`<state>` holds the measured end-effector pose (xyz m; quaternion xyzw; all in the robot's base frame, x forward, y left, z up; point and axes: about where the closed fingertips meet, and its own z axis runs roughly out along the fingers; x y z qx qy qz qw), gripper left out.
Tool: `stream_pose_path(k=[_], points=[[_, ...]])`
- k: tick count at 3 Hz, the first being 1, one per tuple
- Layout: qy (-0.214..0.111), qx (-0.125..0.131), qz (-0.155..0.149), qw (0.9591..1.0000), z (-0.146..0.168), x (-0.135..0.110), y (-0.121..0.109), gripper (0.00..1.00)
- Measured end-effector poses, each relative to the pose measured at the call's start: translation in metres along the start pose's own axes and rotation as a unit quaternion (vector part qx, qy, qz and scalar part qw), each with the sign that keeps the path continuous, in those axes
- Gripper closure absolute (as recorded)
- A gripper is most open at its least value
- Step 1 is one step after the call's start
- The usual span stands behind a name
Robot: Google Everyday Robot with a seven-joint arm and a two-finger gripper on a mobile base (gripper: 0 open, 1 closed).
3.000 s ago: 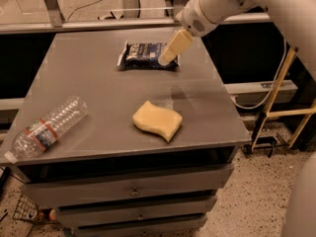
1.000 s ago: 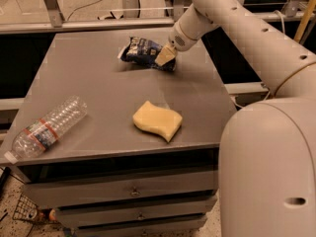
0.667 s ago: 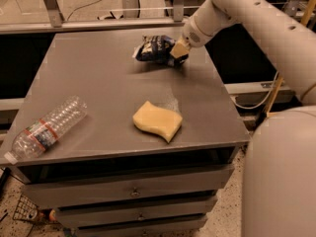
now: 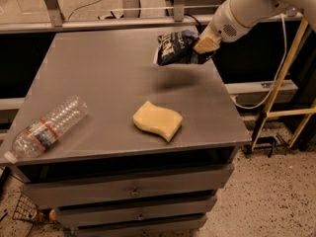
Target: Move blue chip bag near sponge
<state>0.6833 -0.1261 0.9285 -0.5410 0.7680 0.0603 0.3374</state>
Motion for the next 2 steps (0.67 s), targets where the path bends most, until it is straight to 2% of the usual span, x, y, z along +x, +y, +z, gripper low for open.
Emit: stream_pose_path(k=[1, 2], points=[[0.001, -0.047, -0.026, 0.9986, -0.021, 0.002, 0.041, 1.00], [-0.006, -0.106, -0.039, 0.9936, -0.037, -0.002, 0.085, 1.00]])
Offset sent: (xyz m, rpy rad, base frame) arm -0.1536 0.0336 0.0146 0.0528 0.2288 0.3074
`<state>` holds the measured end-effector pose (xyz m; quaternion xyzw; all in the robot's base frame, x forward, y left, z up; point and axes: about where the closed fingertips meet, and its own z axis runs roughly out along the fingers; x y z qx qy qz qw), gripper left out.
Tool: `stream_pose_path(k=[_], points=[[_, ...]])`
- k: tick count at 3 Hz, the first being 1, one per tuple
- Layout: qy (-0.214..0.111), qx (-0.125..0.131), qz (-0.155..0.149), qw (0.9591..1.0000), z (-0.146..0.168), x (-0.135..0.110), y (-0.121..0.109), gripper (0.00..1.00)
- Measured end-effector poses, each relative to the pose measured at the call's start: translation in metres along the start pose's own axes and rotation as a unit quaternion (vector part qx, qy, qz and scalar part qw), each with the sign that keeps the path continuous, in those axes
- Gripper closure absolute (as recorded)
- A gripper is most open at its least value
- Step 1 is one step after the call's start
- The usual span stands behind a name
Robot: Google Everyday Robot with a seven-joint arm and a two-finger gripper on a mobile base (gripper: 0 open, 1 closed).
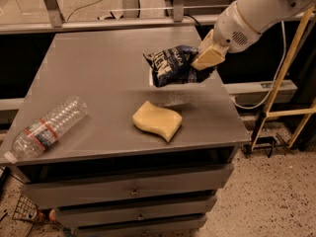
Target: Move blue chip bag near sponge
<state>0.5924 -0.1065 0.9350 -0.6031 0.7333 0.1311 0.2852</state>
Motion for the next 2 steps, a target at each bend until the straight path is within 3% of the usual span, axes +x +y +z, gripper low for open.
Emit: stream_pose_path(k=[1, 2], points=[[-0.014, -0.083, 0.014, 0.9964, 0.012, -0.003, 0.052, 1.00], [-0.021, -0.129, 0.033, 0.9909, 0.027, 0.002, 0.076, 1.00]])
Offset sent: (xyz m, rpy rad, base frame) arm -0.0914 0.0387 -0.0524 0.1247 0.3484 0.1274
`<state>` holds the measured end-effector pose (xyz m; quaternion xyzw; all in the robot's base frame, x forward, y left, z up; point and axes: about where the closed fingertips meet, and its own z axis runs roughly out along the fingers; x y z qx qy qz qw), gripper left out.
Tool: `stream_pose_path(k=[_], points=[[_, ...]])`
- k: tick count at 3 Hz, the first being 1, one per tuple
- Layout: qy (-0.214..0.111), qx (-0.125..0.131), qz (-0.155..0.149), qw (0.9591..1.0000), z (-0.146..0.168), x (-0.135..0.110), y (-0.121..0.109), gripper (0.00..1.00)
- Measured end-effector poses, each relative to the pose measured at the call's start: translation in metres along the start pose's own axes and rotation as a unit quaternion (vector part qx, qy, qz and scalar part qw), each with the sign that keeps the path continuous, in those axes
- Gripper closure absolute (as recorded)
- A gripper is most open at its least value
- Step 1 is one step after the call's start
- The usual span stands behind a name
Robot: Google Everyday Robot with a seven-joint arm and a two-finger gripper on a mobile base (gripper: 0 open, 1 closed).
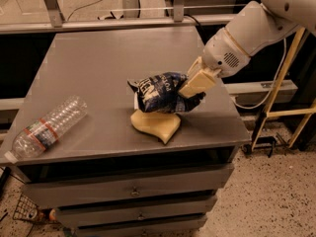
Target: Move blue chip bag near sponge
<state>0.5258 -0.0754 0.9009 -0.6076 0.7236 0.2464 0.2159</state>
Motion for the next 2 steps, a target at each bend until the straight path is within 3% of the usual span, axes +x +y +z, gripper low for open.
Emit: stream_pose_path(k=[2], points=[[-0.001, -0.001, -0.002, 1.0000, 0.0033, -0.0022, -0.0002, 0.59]])
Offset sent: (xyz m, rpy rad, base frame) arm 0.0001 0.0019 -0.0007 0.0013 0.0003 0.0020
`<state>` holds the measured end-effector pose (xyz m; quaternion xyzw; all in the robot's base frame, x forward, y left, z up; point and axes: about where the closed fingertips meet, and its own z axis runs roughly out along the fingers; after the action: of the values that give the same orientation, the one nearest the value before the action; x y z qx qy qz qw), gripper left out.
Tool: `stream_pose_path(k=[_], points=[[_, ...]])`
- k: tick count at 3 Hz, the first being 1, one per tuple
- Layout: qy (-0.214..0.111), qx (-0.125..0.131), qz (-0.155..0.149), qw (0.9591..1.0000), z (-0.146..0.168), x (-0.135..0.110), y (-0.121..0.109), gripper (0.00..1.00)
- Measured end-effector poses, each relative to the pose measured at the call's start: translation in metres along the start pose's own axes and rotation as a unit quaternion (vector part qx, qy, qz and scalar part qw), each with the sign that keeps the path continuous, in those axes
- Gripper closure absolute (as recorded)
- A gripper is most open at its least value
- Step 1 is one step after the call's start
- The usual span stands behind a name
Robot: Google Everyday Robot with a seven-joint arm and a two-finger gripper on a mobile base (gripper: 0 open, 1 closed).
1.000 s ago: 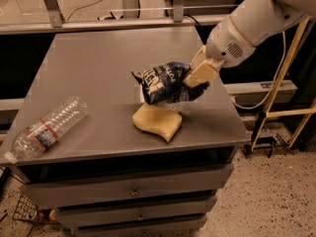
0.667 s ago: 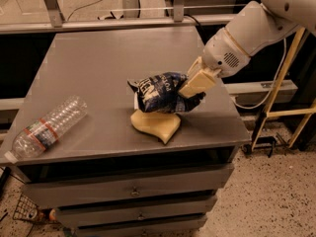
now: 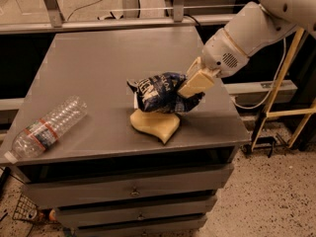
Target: Move blue chip bag near sponge
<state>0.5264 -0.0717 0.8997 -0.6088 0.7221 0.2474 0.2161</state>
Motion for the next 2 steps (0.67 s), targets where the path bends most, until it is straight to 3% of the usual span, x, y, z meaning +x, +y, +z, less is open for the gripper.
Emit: stream_pose_path(k=[2], points=[[0.000, -0.001, -0.002, 1.0000, 0.0032, -0.0020, -0.0003, 0.12]])
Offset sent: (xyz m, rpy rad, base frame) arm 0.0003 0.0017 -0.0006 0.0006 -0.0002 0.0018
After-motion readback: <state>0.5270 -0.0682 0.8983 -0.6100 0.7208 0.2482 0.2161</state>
